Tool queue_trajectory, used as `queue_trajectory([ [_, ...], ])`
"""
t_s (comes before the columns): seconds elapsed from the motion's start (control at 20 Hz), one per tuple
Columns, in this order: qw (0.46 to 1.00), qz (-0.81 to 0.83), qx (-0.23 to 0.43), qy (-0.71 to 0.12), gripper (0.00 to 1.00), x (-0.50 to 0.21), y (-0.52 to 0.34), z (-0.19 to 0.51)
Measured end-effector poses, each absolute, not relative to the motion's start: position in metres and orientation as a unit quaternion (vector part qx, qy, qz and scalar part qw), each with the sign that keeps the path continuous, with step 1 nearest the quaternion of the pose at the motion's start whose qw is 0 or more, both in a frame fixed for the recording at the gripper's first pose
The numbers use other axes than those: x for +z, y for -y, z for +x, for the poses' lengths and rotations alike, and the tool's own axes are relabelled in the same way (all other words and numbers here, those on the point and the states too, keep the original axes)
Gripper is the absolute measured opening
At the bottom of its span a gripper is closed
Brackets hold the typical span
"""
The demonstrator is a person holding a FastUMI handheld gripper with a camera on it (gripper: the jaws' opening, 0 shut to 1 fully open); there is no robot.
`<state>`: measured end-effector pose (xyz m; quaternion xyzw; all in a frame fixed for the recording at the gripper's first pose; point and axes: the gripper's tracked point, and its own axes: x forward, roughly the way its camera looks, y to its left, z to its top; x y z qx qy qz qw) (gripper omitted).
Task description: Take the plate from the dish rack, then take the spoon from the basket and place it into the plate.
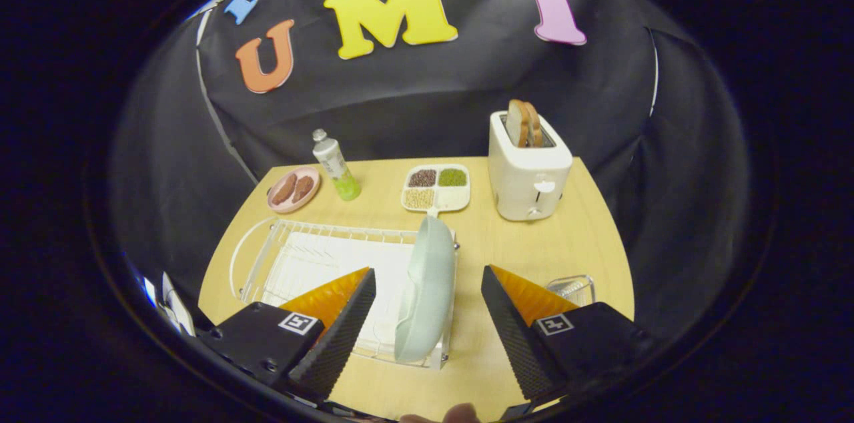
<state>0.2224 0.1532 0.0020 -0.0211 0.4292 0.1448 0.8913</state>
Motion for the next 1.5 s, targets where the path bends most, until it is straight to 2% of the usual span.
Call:
queue_trajectory([
  [0.1, 0.879, -0.006, 0.141, -0.456, 1.00, -0.015, -0.161, 0.226],
  [0.25, 0.865, 0.011, 0.138, -0.483, 0.95, -0.031, -0.172, 0.225],
  [0.45, 0.855, -0.009, 0.117, -0.506, 0.75, -0.047, -0.177, 0.221],
  [0.55, 0.860, -0.018, 0.099, -0.500, 0.69, -0.050, -0.180, 0.224],
  [0.65, 0.862, -0.033, 0.072, -0.501, 0.48, -0.051, -0.179, 0.226],
  [0.75, 0.863, -0.043, 0.050, -0.500, 0.42, -0.049, -0.178, 0.224],
  [1.05, 0.893, -0.052, -0.033, -0.446, 0.35, -0.020, -0.160, 0.242],
  [1.15, 0.899, -0.055, -0.043, -0.432, 0.34, -0.005, -0.157, 0.240],
  [1.3, 0.912, -0.041, -0.023, -0.408, 0.32, 0.021, -0.163, 0.230],
  [1.5, 0.917, -0.027, 0.050, -0.395, 0.32, 0.028, -0.175, 0.174],
])
